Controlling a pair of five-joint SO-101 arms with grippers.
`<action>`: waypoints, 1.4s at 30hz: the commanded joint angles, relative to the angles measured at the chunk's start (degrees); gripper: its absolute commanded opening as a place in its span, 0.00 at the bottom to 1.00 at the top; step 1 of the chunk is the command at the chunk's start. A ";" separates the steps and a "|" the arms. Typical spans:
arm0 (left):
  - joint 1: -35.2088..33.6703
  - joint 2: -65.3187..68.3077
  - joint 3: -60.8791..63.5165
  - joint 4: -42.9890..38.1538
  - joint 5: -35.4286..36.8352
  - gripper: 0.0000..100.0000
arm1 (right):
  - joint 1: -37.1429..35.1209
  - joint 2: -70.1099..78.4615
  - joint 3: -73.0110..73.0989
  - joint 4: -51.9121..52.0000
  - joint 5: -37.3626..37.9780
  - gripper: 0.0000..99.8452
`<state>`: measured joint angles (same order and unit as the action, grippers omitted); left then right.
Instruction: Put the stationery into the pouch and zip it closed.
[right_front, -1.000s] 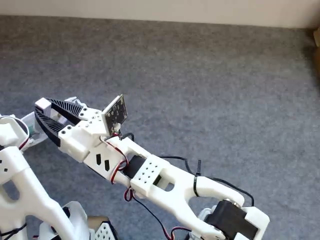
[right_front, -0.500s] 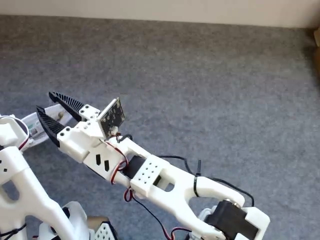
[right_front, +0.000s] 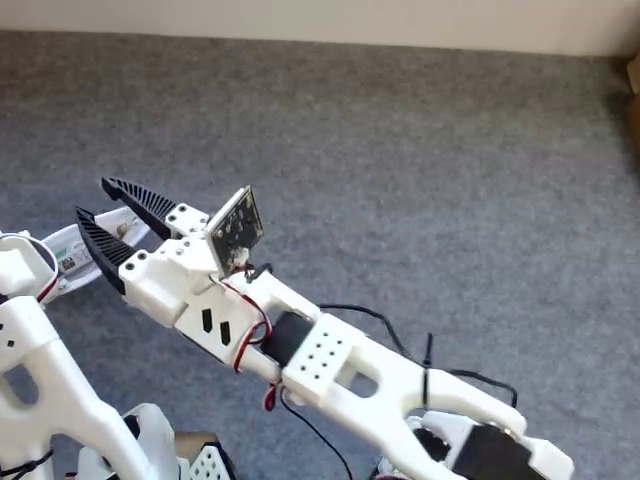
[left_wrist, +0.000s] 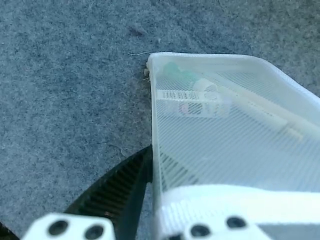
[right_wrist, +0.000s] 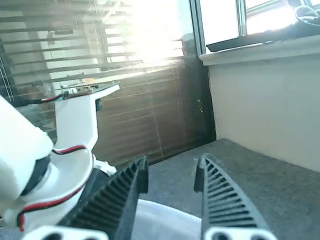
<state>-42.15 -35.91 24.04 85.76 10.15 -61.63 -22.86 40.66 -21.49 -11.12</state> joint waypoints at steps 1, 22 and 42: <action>-0.92 0.92 0.48 -1.58 0.53 0.00 | 2.15 -6.73 -2.68 7.52 -3.43 0.14; -0.66 0.92 0.31 -1.58 0.62 0.00 | 10.95 -22.55 -1.80 67.56 -3.43 0.14; -0.57 0.92 0.40 -1.58 0.70 0.00 | 10.86 2.77 6.11 71.60 14.07 0.14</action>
<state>-42.15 -35.91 24.04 85.67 10.15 -51.25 -21.63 47.69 49.54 1.01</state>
